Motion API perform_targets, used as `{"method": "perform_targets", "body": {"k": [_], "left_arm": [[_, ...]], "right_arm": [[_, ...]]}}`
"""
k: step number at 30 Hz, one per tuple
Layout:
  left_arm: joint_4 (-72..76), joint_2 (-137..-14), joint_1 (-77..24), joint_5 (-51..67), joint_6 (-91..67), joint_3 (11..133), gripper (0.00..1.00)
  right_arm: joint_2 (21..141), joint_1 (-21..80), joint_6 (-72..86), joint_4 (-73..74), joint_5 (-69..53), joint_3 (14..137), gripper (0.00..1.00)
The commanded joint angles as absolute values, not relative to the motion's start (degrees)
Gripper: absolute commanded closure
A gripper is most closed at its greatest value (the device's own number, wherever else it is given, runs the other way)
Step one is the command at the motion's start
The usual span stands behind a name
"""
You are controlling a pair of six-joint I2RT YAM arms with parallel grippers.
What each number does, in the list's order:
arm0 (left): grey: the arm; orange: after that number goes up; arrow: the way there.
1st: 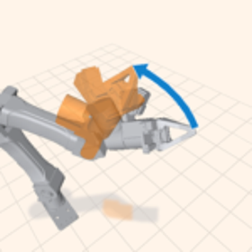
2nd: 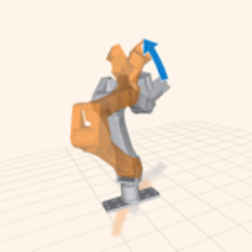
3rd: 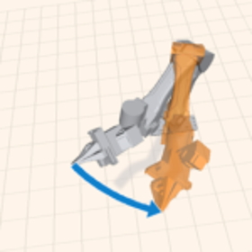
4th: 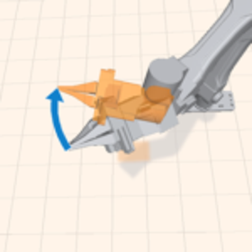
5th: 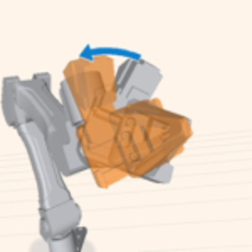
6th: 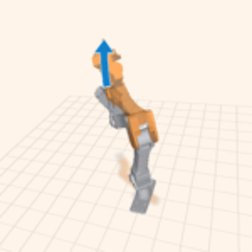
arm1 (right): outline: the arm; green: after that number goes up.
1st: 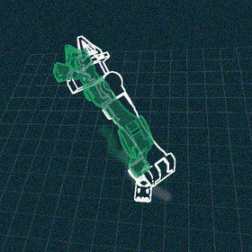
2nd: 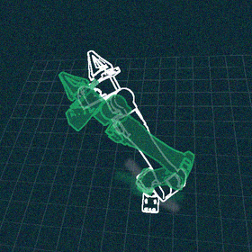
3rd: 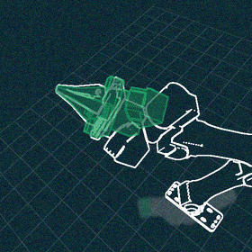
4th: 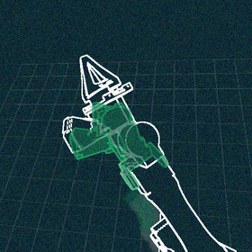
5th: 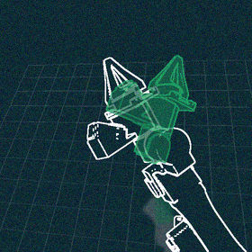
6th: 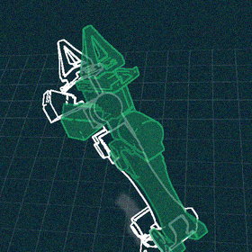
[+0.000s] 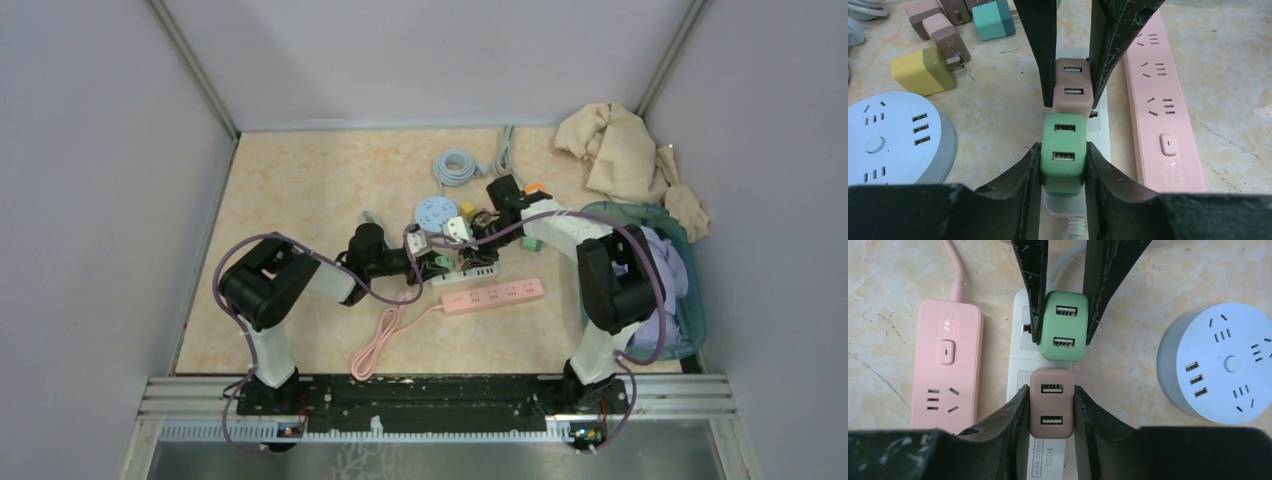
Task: Pull the plug off the socket
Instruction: Remove the plug from the socket.
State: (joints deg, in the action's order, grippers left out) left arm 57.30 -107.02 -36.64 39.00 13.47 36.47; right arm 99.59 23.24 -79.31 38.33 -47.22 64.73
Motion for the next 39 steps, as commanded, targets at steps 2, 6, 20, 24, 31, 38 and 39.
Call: {"method": "perform_targets", "body": {"k": [2,6,20,24,31,38,39], "left_arm": [[53.7,-107.3,-36.6,37.6,14.6,33.9,1.0],[54.0,-107.0,-36.6,37.4,14.9,32.9,1.0],[54.2,-106.4,-36.4,36.8,15.5,31.7,1.0],[54.2,-106.4,-36.4,37.1,15.0,32.0,1.0],[54.1,-106.9,-36.4,37.1,14.8,32.0,1.0],[53.5,-107.0,-36.4,37.1,15.4,31.5,1.0],[53.5,-107.0,-36.4,37.0,15.4,31.4,1.0]], "right_arm": [[100.3,28.4,-73.9,39.7,-51.2,66.8,1.0],[100.0,27.2,-69.8,37.8,-50.7,67.5,1.0],[101.0,19.2,-81.0,46.0,-54.4,67.1,1.0],[99.8,21.3,-80.4,45.4,-54.9,66.8,1.0],[96.7,25.2,-69.1,36.9,-55.3,66.4,1.0],[95.4,23.0,-65.6,34.9,-57.4,66.6,1.0],[95.3,22.4,-65.6,35.1,-57.7,66.6,1.0]]}}
